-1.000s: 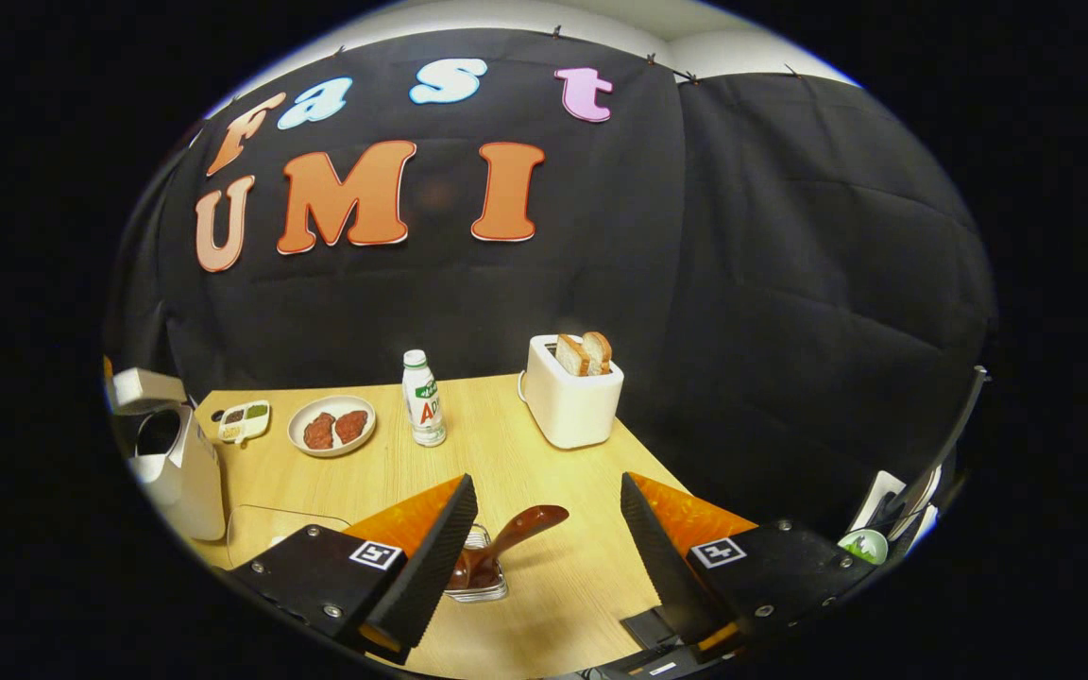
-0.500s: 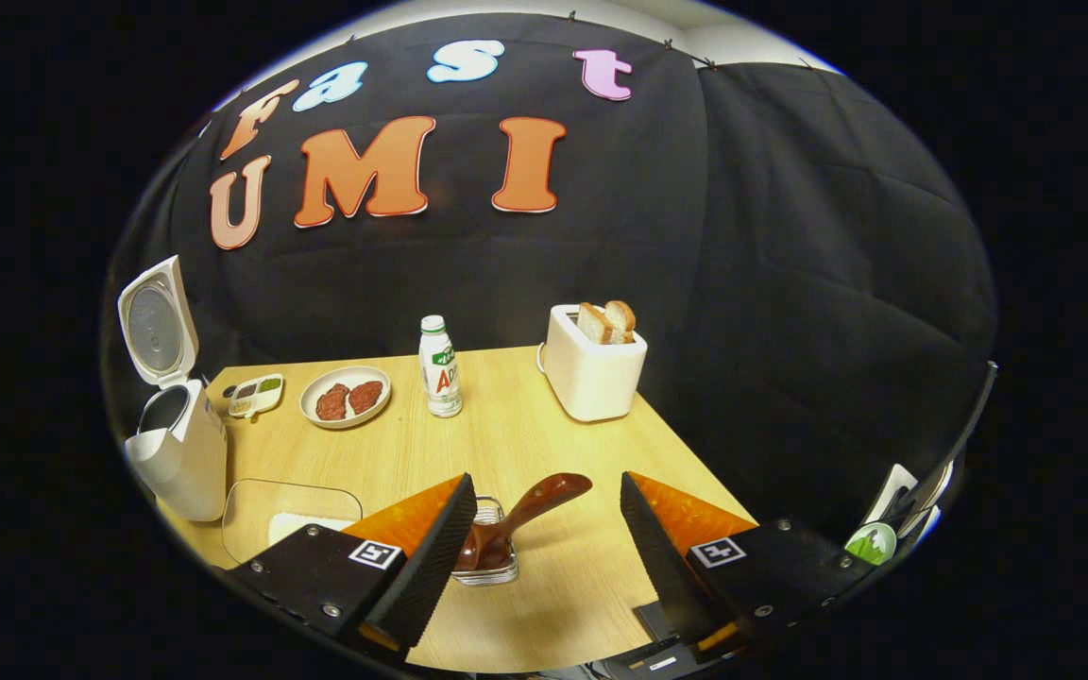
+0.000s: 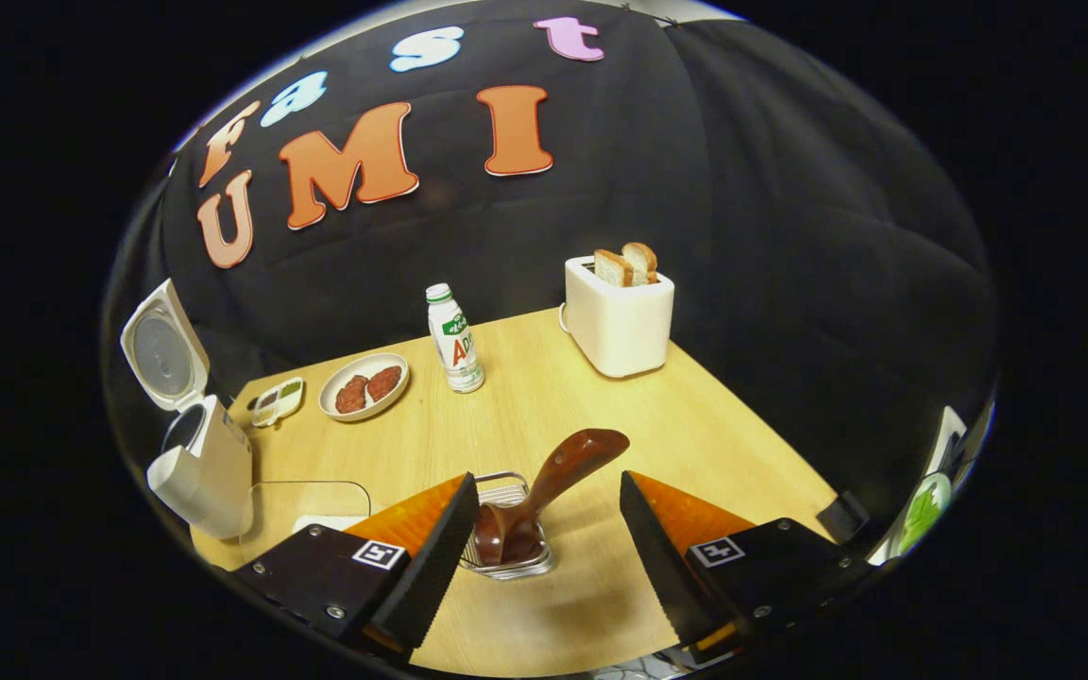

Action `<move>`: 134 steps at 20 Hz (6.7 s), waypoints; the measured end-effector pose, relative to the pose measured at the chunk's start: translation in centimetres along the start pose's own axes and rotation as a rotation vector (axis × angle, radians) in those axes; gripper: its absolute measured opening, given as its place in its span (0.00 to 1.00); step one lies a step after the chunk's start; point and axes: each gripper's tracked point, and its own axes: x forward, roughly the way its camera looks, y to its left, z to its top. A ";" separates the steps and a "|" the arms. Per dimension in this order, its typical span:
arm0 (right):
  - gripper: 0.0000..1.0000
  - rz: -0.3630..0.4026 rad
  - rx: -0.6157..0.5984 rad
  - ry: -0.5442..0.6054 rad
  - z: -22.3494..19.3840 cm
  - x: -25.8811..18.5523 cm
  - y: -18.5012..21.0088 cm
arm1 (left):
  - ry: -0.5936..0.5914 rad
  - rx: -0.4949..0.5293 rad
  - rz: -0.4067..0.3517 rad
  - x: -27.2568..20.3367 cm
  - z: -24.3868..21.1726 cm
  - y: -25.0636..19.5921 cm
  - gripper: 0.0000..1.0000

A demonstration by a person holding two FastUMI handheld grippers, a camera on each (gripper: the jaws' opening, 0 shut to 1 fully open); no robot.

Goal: Close the left gripper, press the button to open the rice cooker; take a wooden spoon from the chopstick holder with the right hand, scoop a spoonful of rice and pour it into the rice cooker, then put the wooden spoon back into the chopstick holder.

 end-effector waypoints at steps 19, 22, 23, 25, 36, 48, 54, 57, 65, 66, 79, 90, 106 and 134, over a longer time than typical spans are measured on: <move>0.12 0.078 0.239 -0.039 -1.1 4.6 1.8 | 0.083 0.122 -0.079 -2.7 -0.5 -6.1 0.86; 0.12 0.097 0.222 -0.086 1.7 2.9 2.4 | 0.076 0.107 -0.089 -2.7 -1.1 -5.7 0.89; 0.07 0.111 0.223 -0.094 2.6 2.2 2.8 | 0.077 0.100 -0.090 -2.9 -1.3 -5.6 0.89; 0.12 0.129 0.244 -0.126 4.6 0.9 3.0 | 0.075 0.089 -0.089 -2.8 -1.7 -5.1 0.89; 0.12 0.342 0.191 -0.143 6.6 -3.8 12.5 | 0.113 0.008 -0.045 -2.2 -4.5 -0.2 0.90; 0.12 0.262 -0.326 -0.129 -1.5 -0.9 18.9 | 0.169 0.007 0.029 -2.2 -6.9 5.2 0.90; 0.12 0.169 -0.458 -0.097 -4.8 1.5 18.9 | 0.180 0.011 0.063 -2.6 -7.3 7.3 0.90; 0.11 0.150 -0.514 -0.127 -5.0 2.0 19.6 | 0.191 0.008 0.072 -2.7 -7.8 8.2 0.90; 0.10 0.175 -0.433 -0.064 -8.2 1.4 21.2 | 0.211 -0.007 0.094 -3.0 -8.8 10.0 0.90; 0.10 0.182 -0.399 -0.047 -8.6 1.4 21.5 | 0.212 -0.006 0.094 -2.9 -8.7 10.2 0.90; 0.10 0.268 0.054 0.147 -10.4 0.7 24.5 | 0.240 0.018 0.080 -3.8 -9.8 12.2 0.90; 0.10 0.304 0.349 0.262 -10.9 0.3 23.9 | 0.248 0.026 0.066 -3.6 -10.1 12.1 0.89; 0.10 0.448 0.793 0.251 -5.2 0.0 18.2 | 0.233 0.036 0.023 -3.1 -9.2 7.9 0.90; 0.09 0.842 0.971 0.451 5.0 -6.1 42.0 | 0.179 0.064 0.225 -8.1 -8.9 15.8 0.96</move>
